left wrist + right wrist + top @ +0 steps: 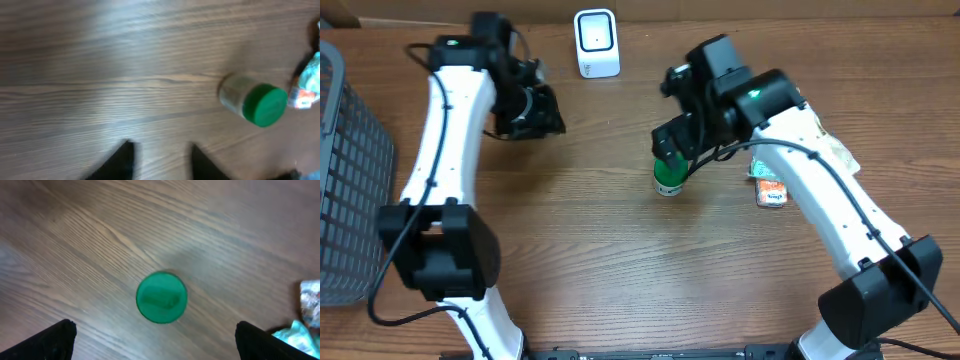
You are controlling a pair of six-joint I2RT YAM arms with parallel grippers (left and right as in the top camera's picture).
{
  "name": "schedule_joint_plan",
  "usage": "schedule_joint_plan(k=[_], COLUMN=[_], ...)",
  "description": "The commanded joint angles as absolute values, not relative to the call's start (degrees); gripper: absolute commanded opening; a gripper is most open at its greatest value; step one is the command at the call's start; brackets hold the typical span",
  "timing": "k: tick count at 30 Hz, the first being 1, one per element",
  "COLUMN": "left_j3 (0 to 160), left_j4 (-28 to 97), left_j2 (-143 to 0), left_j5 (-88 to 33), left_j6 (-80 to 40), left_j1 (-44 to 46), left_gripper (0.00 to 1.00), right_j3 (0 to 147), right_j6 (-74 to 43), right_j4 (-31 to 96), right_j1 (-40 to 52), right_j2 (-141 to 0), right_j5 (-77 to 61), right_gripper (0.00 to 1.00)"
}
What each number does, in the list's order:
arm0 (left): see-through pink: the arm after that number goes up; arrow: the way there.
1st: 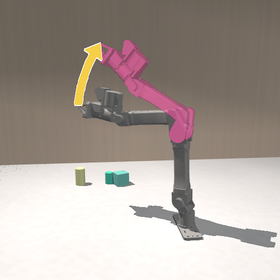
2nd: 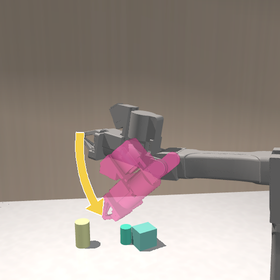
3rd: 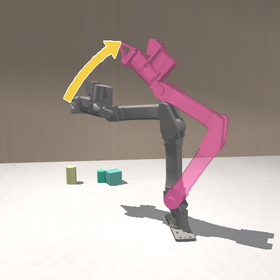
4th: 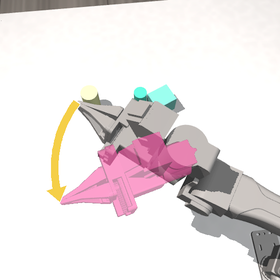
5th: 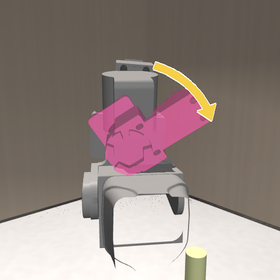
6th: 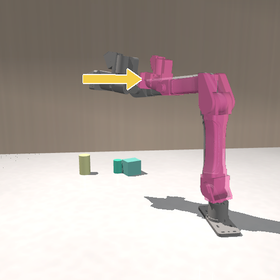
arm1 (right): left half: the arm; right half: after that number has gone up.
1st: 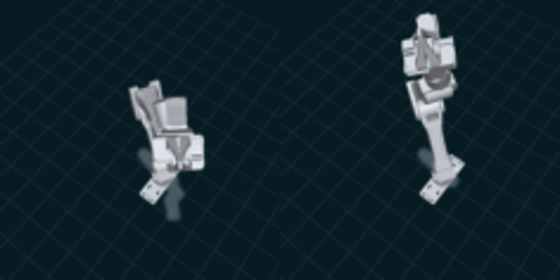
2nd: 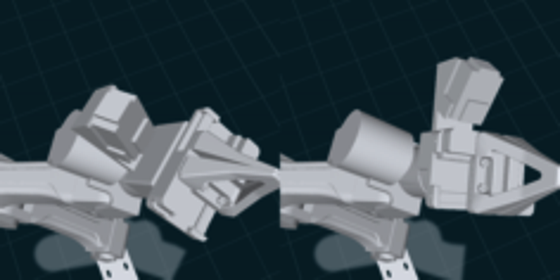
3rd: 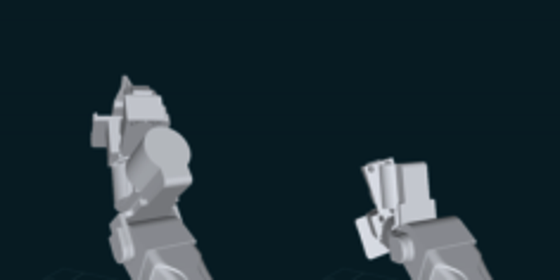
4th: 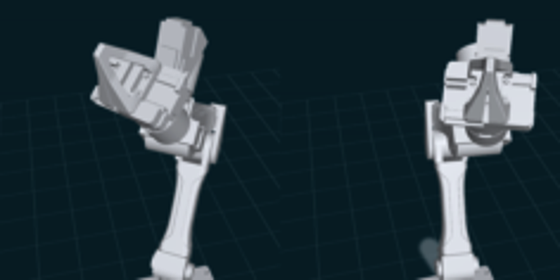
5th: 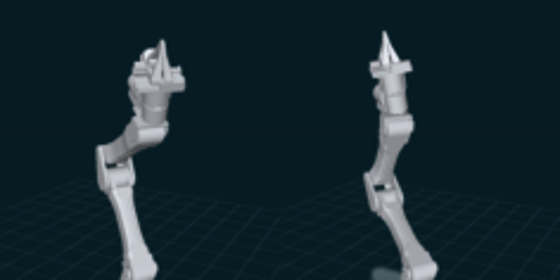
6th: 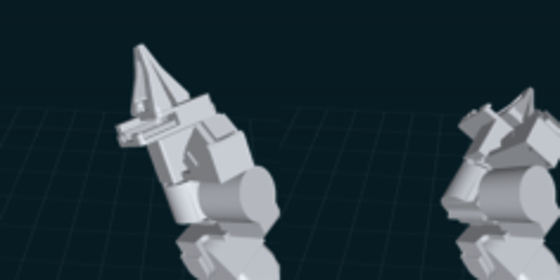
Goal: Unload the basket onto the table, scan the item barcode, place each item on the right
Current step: 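Retract the left arm and grasp the jar lid with the right gripper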
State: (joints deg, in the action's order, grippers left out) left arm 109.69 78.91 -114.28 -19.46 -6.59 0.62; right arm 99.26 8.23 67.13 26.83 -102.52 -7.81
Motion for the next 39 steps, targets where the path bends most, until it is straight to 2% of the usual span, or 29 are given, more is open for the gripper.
schedule_joint_plan(k=[1,11,28,39], left_j3=[110.85,110.83,110.83,110.85], left_j4=[79.26,76.42,76.01,76.01], left_j2=[-112.73,-112.75,-112.75,-112.75], left_j5=[-16.80,-9.67,-9.89,-9.89], left_j6=[-1.96,0.01,0.01,0.01], left_j1=[-3.79,-10.66,-10.81,-10.81], left_gripper=[1.00,1.00,0.99,1.00], right_j3=[99.70,99.70,99.70,99.66], right_j6=[12.58,16.84,19.99,19.99], right_j4=[65.95,64.75,63.20,64.38], right_j1=[28.60,28.93,32.40,32.51], right_j2=[-102.15,-104.97,-107.74,-115.33], right_j5=[-3.64,-4.08,-3.86,-0.47], right_gripper=[1.00,1.00,1.00,1.00])
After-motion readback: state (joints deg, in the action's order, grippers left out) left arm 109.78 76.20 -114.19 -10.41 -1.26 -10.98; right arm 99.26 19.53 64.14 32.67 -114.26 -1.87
